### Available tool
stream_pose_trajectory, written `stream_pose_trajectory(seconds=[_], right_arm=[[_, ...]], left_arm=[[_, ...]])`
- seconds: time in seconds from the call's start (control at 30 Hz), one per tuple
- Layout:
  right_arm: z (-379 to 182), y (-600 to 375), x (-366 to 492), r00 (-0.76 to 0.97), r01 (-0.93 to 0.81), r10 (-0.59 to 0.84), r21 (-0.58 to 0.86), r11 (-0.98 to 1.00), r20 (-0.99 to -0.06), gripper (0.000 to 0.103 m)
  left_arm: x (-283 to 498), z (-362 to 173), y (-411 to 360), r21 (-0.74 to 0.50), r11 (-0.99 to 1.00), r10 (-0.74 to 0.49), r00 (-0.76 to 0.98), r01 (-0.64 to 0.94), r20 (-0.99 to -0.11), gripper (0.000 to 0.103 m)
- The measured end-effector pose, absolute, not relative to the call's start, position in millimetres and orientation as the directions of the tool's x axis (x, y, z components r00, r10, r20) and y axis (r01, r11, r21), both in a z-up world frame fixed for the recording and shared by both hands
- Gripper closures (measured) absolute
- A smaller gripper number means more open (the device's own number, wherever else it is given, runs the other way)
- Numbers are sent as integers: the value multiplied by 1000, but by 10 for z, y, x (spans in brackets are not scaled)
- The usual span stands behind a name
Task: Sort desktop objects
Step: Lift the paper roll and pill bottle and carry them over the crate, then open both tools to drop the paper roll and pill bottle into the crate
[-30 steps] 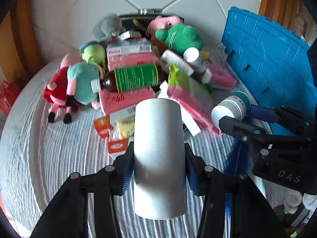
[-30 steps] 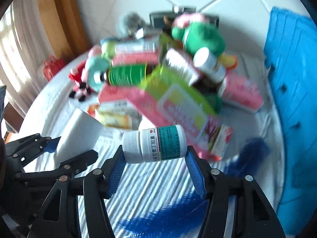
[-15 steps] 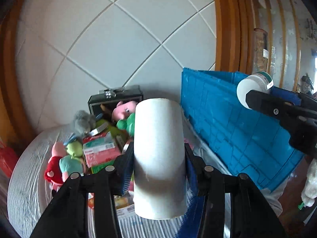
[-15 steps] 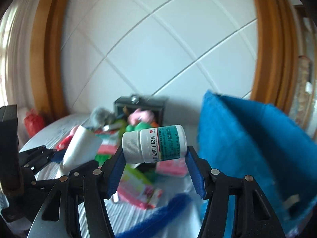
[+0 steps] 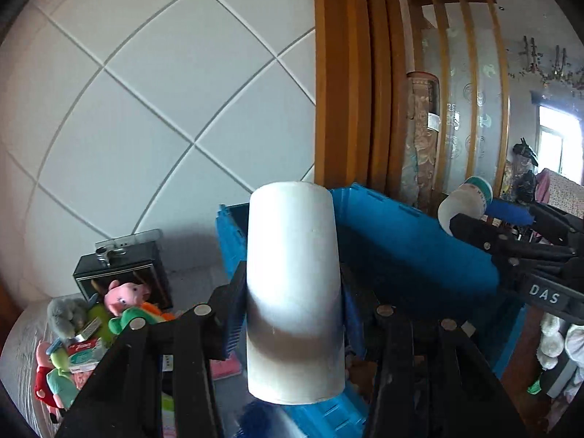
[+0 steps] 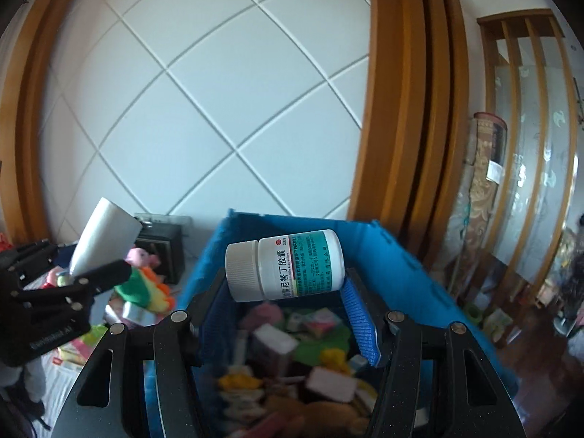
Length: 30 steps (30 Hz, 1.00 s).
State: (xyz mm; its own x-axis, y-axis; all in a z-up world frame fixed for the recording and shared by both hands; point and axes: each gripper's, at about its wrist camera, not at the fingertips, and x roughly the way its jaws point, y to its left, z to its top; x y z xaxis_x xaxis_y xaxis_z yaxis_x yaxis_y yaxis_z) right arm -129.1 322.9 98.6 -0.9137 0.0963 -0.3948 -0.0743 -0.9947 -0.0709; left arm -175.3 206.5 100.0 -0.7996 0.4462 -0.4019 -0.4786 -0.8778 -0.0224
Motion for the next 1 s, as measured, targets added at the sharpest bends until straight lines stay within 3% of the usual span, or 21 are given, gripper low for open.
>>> stream_pose_trajectory(seconds=[0.2, 0.47, 0.7, 1.0], right_arm=[[842, 3995, -1936, -801, -24, 74, -92, -995, -594, 43], [73, 4534, -2722, -550, 51, 62, -107, -993, -833, 43], [-479, 4649, -2921, -394, 136, 43, -105, -985, -918, 43], [-651, 4696, -3047, -360, 183, 45, -118, -976, -932, 43]], left_arm=[[-2396, 1014, 3020, -84, -863, 445, -669, -499, -595, 58], [-3033, 245, 3850, -56, -896, 286, -476, -440, -832, 58], [-3192, -107, 4181, -18, -907, 198, -389, -421, -900, 58], [-3217, -289, 4166, -8, -919, 159, -352, -395, -922, 58]])
